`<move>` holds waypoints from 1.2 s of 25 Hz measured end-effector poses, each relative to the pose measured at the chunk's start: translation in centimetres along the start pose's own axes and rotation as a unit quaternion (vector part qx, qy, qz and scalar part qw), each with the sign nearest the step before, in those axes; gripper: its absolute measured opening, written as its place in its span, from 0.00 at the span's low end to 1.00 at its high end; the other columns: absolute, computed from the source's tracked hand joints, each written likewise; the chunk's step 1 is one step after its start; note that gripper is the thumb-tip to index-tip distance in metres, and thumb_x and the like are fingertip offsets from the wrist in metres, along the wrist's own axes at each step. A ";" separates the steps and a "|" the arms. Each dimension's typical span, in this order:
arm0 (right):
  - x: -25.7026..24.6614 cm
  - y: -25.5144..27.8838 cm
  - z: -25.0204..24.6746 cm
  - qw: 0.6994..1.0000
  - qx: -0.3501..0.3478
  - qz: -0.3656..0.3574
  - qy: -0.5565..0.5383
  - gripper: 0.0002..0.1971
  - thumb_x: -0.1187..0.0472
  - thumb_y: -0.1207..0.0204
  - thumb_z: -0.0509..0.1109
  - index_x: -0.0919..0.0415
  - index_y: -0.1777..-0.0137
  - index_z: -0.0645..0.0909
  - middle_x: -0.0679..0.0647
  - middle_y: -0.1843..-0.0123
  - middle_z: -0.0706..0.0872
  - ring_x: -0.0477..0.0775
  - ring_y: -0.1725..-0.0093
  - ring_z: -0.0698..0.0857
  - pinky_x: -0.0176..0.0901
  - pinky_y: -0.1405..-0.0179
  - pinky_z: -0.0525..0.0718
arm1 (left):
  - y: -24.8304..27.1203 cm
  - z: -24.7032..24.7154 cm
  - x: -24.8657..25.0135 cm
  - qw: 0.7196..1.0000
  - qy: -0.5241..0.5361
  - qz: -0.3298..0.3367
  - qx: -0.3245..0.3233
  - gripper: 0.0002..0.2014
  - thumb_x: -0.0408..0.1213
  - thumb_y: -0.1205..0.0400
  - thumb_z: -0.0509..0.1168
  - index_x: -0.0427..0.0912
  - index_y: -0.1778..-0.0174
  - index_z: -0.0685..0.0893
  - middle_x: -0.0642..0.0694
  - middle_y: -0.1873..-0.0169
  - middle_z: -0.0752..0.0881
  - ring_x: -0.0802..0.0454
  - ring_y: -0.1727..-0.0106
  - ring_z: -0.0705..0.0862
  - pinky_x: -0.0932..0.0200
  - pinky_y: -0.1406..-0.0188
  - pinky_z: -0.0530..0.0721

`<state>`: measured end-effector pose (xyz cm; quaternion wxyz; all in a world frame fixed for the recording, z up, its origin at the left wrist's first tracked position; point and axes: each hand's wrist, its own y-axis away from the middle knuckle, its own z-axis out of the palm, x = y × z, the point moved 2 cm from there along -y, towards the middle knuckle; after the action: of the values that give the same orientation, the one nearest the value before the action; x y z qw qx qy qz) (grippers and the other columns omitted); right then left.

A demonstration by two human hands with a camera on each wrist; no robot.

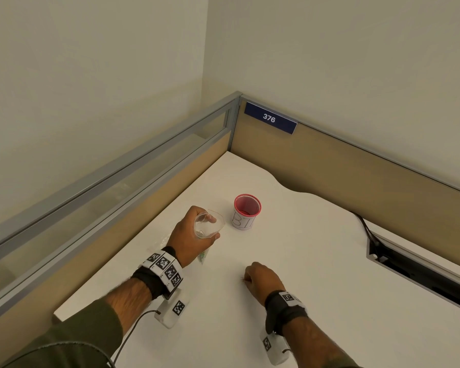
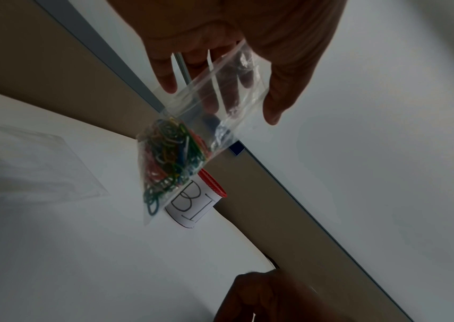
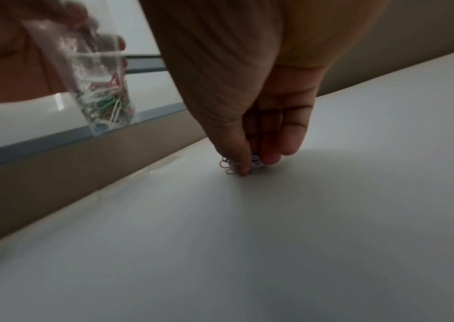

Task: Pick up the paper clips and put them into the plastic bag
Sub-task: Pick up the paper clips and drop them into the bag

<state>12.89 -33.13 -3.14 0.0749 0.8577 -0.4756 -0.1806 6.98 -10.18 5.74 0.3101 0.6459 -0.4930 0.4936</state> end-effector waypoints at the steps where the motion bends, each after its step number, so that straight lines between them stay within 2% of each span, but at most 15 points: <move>1: 0.2 0.2 -0.5 1.000 0.010 0.015 -0.021 0.08 0.56 0.21 0.65 0.59 0.52 0.83 0.54 0.49 0.82 0.54 0.54 0.79 0.42 0.54 0.75 | -0.1 0.1 0.1 1.000 0.000 0.001 0.000 0.22 0.36 0.28 0.79 0.53 0.47 0.74 0.57 0.46 0.86 0.62 0.36 0.82 0.71 0.45 0.75; 3: 0.4 0.6 -2.2 0.996 0.041 0.037 -0.075 0.06 0.57 0.23 0.68 0.58 0.53 0.84 0.52 0.51 0.83 0.51 0.55 0.79 0.39 0.54 0.77 | -0.2 0.3 0.2 1.000 0.000 0.003 -0.003 0.22 0.36 0.28 0.79 0.53 0.47 0.74 0.56 0.46 0.86 0.62 0.37 0.82 0.72 0.45 0.75; 5: 0.0 1.1 -4.9 0.987 0.089 0.040 -0.130 0.05 0.58 0.25 0.71 0.57 0.54 0.85 0.52 0.53 0.85 0.52 0.55 0.82 0.40 0.53 0.81 | -0.2 0.5 0.3 1.000 -0.003 0.004 -0.007 0.22 0.37 0.28 0.78 0.52 0.46 0.74 0.56 0.45 0.86 0.62 0.37 0.81 0.72 0.46 0.75; 8: -2.3 1.8 -9.9 0.962 0.169 0.004 -0.213 0.03 0.59 0.25 0.73 0.57 0.54 0.86 0.51 0.56 0.86 0.51 0.57 0.83 0.39 0.54 0.83 | -0.3 1.0 0.3 1.000 -0.002 0.001 -0.018 0.22 0.37 0.27 0.78 0.52 0.46 0.74 0.58 0.46 0.85 0.63 0.37 0.81 0.72 0.47 0.75; 10: -4.8 2.3 -12.8 0.943 0.203 -0.037 -0.261 0.03 0.59 0.25 0.74 0.56 0.53 0.86 0.48 0.56 0.85 0.48 0.58 0.83 0.32 0.56 0.82 | -0.3 1.4 0.5 1.000 -0.005 0.007 -0.025 0.22 0.37 0.27 0.78 0.52 0.45 0.74 0.57 0.45 0.85 0.61 0.36 0.81 0.72 0.46 0.75; 12: -7.3 2.5 -14.6 0.930 0.217 -0.079 -0.284 0.04 0.59 0.24 0.74 0.56 0.51 0.86 0.47 0.57 0.86 0.45 0.58 0.83 0.29 0.58 0.82 | -0.3 1.8 0.7 0.999 -0.003 0.014 -0.030 0.22 0.37 0.27 0.78 0.52 0.44 0.74 0.55 0.44 0.85 0.58 0.36 0.81 0.69 0.44 0.76; 14: -9.1 2.3 -15.1 0.924 0.222 -0.105 -0.293 0.05 0.58 0.25 0.74 0.55 0.51 0.86 0.47 0.57 0.87 0.46 0.58 0.83 0.32 0.57 0.84 | -0.3 2.0 0.9 0.999 -0.001 0.015 -0.036 0.22 0.37 0.27 0.78 0.52 0.43 0.74 0.51 0.44 0.85 0.55 0.38 0.82 0.65 0.44 0.80; 16: -10.0 2.0 -14.8 0.925 0.221 -0.111 -0.289 0.05 0.57 0.24 0.73 0.53 0.50 0.86 0.46 0.56 0.86 0.45 0.57 0.83 0.36 0.54 0.86 | -0.3 2.3 1.0 0.999 0.000 0.008 -0.043 0.24 0.39 0.27 0.78 0.52 0.42 0.73 0.49 0.47 0.85 0.51 0.44 0.86 0.60 0.49 0.85; 19: -10.5 1.8 -14.2 0.935 0.218 -0.110 -0.258 0.07 0.57 0.23 0.72 0.54 0.48 0.86 0.48 0.52 0.88 0.46 0.54 0.84 0.38 0.51 0.85 | -0.3 2.6 1.2 0.999 -0.009 0.008 -0.043 0.23 0.39 0.27 0.78 0.53 0.44 0.73 0.52 0.53 0.85 0.51 0.52 0.87 0.66 0.59 0.83; 24: -8.1 2.3 -14.6 0.925 0.287 -0.095 -0.230 0.03 0.61 0.23 0.71 0.55 0.53 0.86 0.49 0.56 0.86 0.47 0.58 0.82 0.34 0.55 0.82 | 0.1 2.1 1.2 0.999 0.002 0.023 -0.037 0.22 0.37 0.27 0.78 0.52 0.44 0.74 0.53 0.44 0.85 0.56 0.37 0.82 0.70 0.44 0.78; 26: -5.2 1.4 -13.1 0.946 0.254 -0.036 -0.197 0.03 0.60 0.23 0.70 0.55 0.52 0.86 0.49 0.55 0.86 0.48 0.58 0.82 0.36 0.56 0.80 | 0.2 1.8 1.0 0.999 0.002 0.029 -0.034 0.22 0.36 0.27 0.78 0.54 0.46 0.74 0.54 0.45 0.86 0.57 0.36 0.82 0.75 0.46 0.75; 28: -2.3 0.4 -10.1 0.977 0.159 0.048 -0.135 0.05 0.59 0.23 0.69 0.55 0.51 0.86 0.52 0.50 0.86 0.52 0.53 0.83 0.40 0.52 0.80 | 0.2 1.5 0.8 0.999 0.007 0.031 -0.028 0.23 0.36 0.28 0.79 0.57 0.48 0.73 0.55 0.45 0.86 0.59 0.36 0.82 0.78 0.48 0.75; 30: -0.5 0.3 -6.4 0.990 0.051 0.103 -0.079 0.07 0.58 0.23 0.69 0.56 0.49 0.85 0.54 0.45 0.86 0.55 0.46 0.84 0.44 0.46 0.82 | 0.3 1.3 0.5 0.999 0.010 0.031 -0.020 0.22 0.36 0.28 0.79 0.57 0.49 0.73 0.55 0.46 0.86 0.60 0.36 0.82 0.80 0.49 0.75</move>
<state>14.89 -33.12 2.97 0.0117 0.7895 -0.5748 -0.2148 7.19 -11.60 5.74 0.3127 0.6192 -0.5191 0.4994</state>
